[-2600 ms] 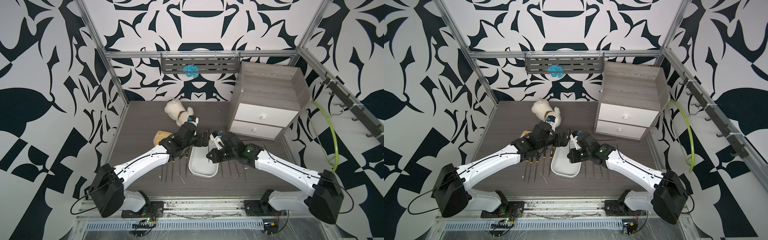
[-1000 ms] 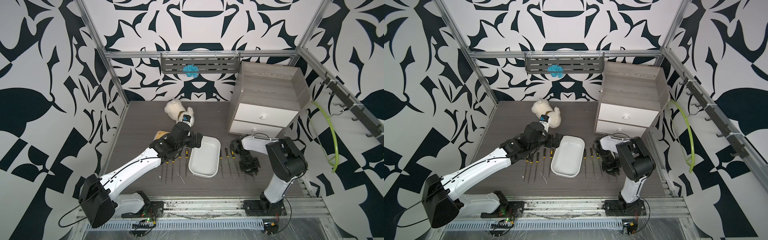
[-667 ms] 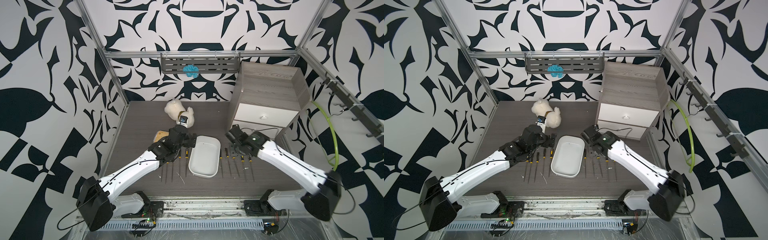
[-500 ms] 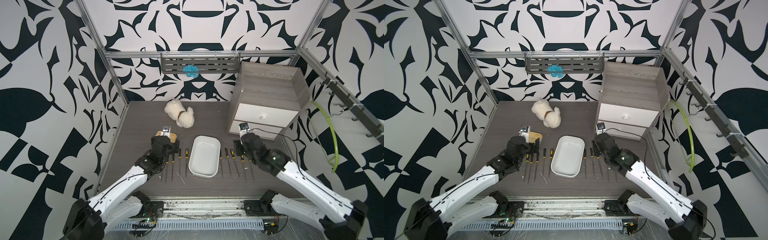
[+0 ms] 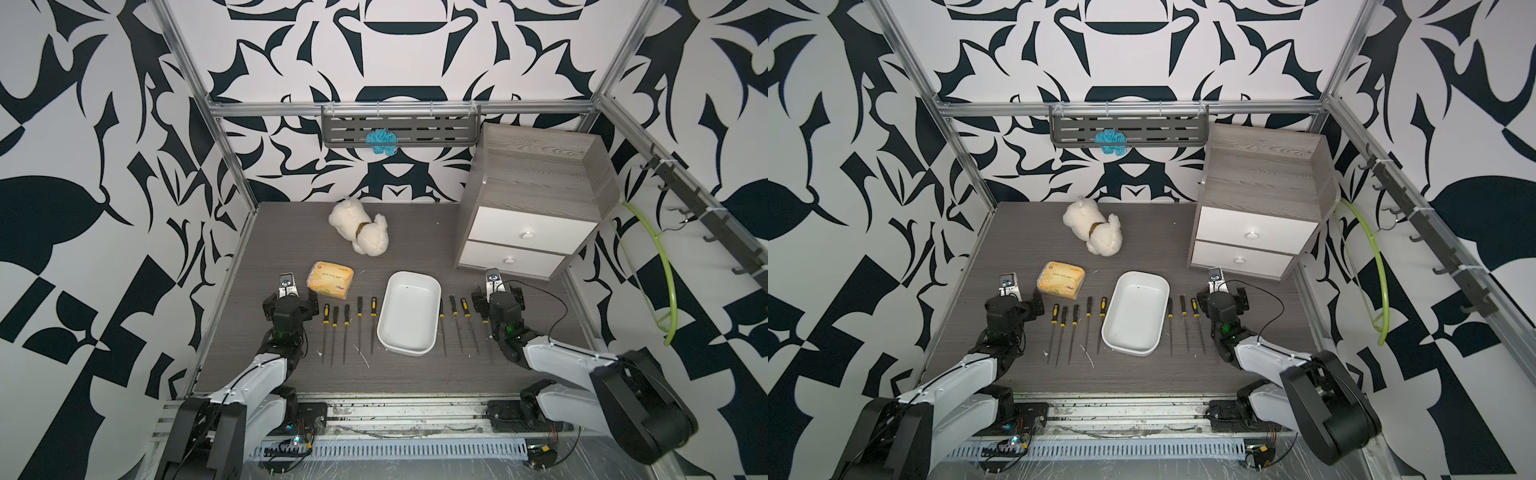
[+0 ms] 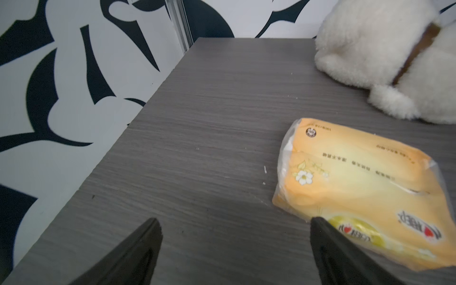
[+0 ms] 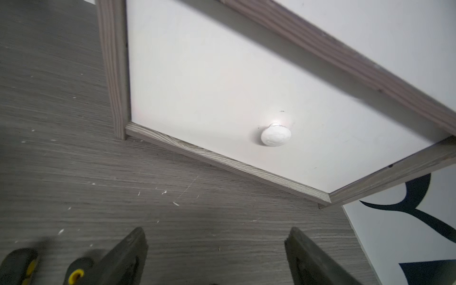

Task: Take the file tool out of the storage box
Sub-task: Reset both arms

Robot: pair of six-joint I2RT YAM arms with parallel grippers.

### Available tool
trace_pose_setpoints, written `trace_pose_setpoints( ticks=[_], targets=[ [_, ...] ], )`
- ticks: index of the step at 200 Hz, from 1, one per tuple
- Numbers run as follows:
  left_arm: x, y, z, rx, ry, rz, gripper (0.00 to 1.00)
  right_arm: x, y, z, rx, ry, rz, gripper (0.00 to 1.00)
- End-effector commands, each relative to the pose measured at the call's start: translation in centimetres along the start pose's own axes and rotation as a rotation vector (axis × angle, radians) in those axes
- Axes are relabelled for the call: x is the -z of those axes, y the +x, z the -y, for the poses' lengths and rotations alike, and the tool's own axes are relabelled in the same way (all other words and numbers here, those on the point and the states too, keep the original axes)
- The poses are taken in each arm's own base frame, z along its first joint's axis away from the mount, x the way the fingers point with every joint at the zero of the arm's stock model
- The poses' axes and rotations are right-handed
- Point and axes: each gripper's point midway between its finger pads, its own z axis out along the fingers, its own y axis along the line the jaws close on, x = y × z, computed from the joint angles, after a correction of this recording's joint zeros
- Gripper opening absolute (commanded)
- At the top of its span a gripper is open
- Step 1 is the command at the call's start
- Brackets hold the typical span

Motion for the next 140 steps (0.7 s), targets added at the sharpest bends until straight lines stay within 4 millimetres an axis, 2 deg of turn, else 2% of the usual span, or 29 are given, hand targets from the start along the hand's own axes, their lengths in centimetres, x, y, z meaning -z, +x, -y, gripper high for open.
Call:
trace_pose_setpoints(
  ticks=[1, 33, 36, 45, 60, 64, 72, 76, 77, 83, 96, 111, 126, 140],
  targets=[
    [-0.9, -3.9, 1.2, 0.035, 0.096, 0.155, 0.99, -0.8, -3.5, 1.9, -0.132, 0.060, 0.158, 0.94],
    [-3.0, -4.7, 1.4, 0.069, 0.137, 0.136, 0.99, -2.3, -3.3, 1.8, -0.127, 0.052, 0.146, 0.98],
    [-3.4, -3.9, 1.4, 0.076, 0.146, 0.110, 0.99, -2.4, -3.0, 2.0, -0.132, 0.056, 0.148, 0.98],
    [-4.1, -3.5, 1.5, 0.079, 0.161, 0.105, 0.99, -2.9, -2.4, 2.4, -0.160, 0.072, 0.151, 0.97],
    [-6.0, -1.7, 0.8, 0.123, 0.140, 0.087, 0.99, -4.0, -1.2, 3.2, -0.204, 0.090, 0.126, 0.99],
    [-6.5, -1.8, 0.7, 0.122, 0.133, 0.111, 0.99, -4.3, -1.0, 3.2, -0.203, 0.089, 0.112, 0.99],
    [-6.6, -2.3, 1.0, 0.115, 0.152, 0.131, 0.99, -4.8, -0.8, 3.0, -0.195, 0.084, 0.075, 0.99],
    [-6.7, -2.1, 1.3, 0.111, 0.165, 0.088, 0.99, -5.1, -0.8, 3.1, -0.200, 0.082, 0.059, 0.99],
    [-6.8, -1.2, 1.3, 0.107, 0.163, 0.042, 0.99, -5.1, -0.8, 3.1, -0.202, 0.080, 0.056, 0.99],
    [-7.1, -1.3, 1.3, 0.116, 0.155, -0.015, 0.99, -5.5, -0.7, 3.3, -0.216, 0.075, 0.042, 0.99],
    [-7.4, -2.1, 1.9, 0.091, 0.182, 0.065, 0.99, -6.0, -0.5, 3.5, -0.229, 0.062, 0.023, 0.99],
    [-7.4, -1.3, 2.0, 0.088, 0.187, -0.021, 0.99, -6.4, -0.3, 3.7, -0.250, 0.043, 0.007, 0.99],
    [-7.5, -1.8, 2.0, 0.094, 0.185, 0.038, 0.99, -6.2, -0.4, 3.7, -0.252, 0.043, 0.015, 0.99],
    [-7.4, -1.5, 2.1, 0.089, 0.188, 0.003, 0.99, -6.2, -0.4, 3.8, -0.252, 0.043, 0.017, 0.99]
  ],
)
